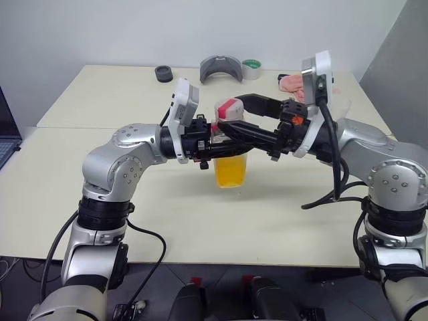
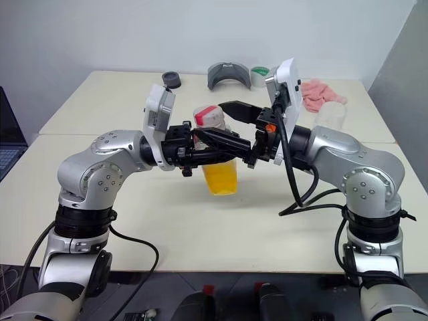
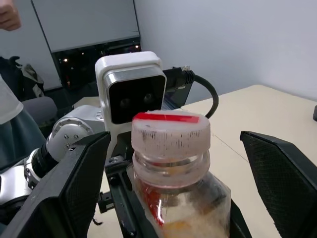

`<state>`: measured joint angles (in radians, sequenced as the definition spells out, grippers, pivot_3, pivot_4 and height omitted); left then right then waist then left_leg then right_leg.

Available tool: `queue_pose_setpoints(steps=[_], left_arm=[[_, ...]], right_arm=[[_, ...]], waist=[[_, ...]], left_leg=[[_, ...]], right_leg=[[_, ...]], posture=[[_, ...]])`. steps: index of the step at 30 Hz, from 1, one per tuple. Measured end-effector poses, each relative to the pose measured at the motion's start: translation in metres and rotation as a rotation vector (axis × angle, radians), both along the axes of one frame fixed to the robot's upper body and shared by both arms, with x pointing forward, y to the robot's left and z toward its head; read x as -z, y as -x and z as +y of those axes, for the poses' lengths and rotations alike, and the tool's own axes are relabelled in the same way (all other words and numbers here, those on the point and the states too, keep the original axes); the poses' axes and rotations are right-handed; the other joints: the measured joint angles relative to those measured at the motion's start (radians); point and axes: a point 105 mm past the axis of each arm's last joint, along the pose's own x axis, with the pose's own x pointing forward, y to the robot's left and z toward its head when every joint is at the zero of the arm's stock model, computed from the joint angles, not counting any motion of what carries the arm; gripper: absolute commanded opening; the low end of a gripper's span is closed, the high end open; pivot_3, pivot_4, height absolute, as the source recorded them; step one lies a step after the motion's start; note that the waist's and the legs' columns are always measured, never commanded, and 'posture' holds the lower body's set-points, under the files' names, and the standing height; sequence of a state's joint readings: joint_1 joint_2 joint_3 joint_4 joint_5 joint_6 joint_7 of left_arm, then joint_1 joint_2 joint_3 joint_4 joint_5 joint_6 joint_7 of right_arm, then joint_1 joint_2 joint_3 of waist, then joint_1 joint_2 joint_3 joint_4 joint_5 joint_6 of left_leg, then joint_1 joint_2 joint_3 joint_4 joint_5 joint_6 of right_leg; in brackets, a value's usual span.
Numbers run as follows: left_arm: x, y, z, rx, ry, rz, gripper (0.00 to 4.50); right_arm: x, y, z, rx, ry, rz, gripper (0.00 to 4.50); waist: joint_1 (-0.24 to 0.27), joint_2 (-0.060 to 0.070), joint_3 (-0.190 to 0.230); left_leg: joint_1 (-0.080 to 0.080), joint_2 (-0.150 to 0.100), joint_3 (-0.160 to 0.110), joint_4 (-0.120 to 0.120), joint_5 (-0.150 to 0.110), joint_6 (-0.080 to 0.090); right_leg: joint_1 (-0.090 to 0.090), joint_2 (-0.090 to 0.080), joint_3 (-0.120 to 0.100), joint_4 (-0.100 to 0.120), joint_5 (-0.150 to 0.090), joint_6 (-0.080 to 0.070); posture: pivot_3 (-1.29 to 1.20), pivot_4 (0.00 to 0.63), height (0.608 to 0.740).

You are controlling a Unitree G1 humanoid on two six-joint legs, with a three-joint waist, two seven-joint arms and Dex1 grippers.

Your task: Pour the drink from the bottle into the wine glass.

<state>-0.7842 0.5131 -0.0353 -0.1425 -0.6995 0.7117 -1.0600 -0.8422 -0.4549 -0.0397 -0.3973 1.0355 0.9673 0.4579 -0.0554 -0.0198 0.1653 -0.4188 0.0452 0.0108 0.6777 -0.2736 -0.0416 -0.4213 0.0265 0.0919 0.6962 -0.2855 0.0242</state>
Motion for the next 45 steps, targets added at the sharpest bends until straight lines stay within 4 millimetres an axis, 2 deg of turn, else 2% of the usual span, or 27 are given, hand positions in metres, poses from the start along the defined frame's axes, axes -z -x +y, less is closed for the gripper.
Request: queue_pose_setpoints(steps=[3,6,12,20,23,27,29,33,39,45], left_arm=[[-0.001,0.001,-0.001,0.003,-0.001,-0.007,1.97],[-0.001,0.001,-0.001,0.002,-0.001,-0.007,1.97],[0.001,0.001,0.0,-0.002,-0.001,0.0,1.97],[-0.002,-0.001,0.001,-0.021,0.008,-0.009,1.97],[0.002,0.001,0.001,-0.006,-0.002,0.003,1.97],[0.003,0.001,0.001,-0.005,-0.004,0.004,1.97],[0.003,0.001,0.001,-0.005,-0.004,0.004,1.97],[0.003,0.001,0.001,-0.004,-0.003,0.005,1.97],[0.003,0.002,0.001,-0.004,-0.002,0.005,1.97],[0.003,0.002,0.0,-0.004,-0.002,0.004,1.97]], right_arm=[[-0.002,-0.001,0.001,-0.005,-0.006,-0.001,4.46],[-0.001,-0.002,0.002,-0.008,-0.013,0.009,3.91],[-0.007,0.0,0.002,-0.023,-0.042,0.006,1.83],[-0.011,-0.002,0.002,0.005,-0.048,-0.047,1.74],[-0.031,-0.01,-0.012,0.124,-0.088,-0.179,1.74],[-0.039,-0.017,-0.029,0.224,-0.119,-0.241,1.74],[-0.029,-0.02,-0.036,0.261,-0.106,-0.21,1.74],[0.01,-0.03,-0.052,0.396,-0.004,-0.122,1.74],[0.107,-0.041,-0.105,0.748,0.168,0.111,1.74],[0.179,-0.033,-0.148,1.06,0.226,0.267,1.74]], waist=[[0.001,0.0,0.0],[0.001,0.0,0.0],[0.001,0.0,0.0],[0.001,0.0,0.0],[0.002,0.0,0.0],[0.004,0.0,0.0],[0.004,0.0,0.0],[0.005,0.0,0.0],[0.012,0.0,0.0],[0.011,0.0,0.0]], left_leg=[[0.0,0.0,0.0,0.0,0.0,0.0],[0.0,0.0,0.0,0.0,0.0,0.0],[0.0,0.0,0.0,0.0,0.0,0.0],[0.0,0.0,0.0,0.0,0.0,0.0],[0.0,0.0,0.0,0.0,0.0,0.0],[0.0,0.0,0.0,0.0,0.0,0.0],[0.0,0.0,0.0,0.0,0.0,0.0],[0.0,0.0,0.0,0.0,0.0,0.0],[-0.001,-0.001,0.001,0.0,0.0,0.0],[0.0,-0.002,0.001,0.0,0.0,0.0]], right_leg=[[0.0,0.0,0.0,0.0,0.0,0.0],[0.0,0.0,0.0,0.0,0.0,0.0],[0.0,0.0,0.0,0.0,0.0,0.0],[0.0,0.0,0.0,0.0,0.0,0.0],[0.0,0.0,0.0,0.0,0.0,0.0],[0.0,0.0,0.0,0.0,0.0,0.0],[0.0,0.0,0.001,0.0,0.0,0.0],[0.0,0.0,0.002,0.0,0.0,0.0],[0.0,0.0,0.004,-0.001,-0.001,0.001],[0.0,0.003,0.004,0.0,-0.001,0.002]], posture=[[0.0,0.15,0.74],[0.0,0.15,0.74],[0.0,0.15,0.74],[0.0,0.15,0.74],[0.0,0.15,0.74],[0.0,0.15,0.74],[0.0,0.15,0.74],[0.0,0.15,0.74],[0.0,0.15,0.74],[0.0,0.15,0.74]])
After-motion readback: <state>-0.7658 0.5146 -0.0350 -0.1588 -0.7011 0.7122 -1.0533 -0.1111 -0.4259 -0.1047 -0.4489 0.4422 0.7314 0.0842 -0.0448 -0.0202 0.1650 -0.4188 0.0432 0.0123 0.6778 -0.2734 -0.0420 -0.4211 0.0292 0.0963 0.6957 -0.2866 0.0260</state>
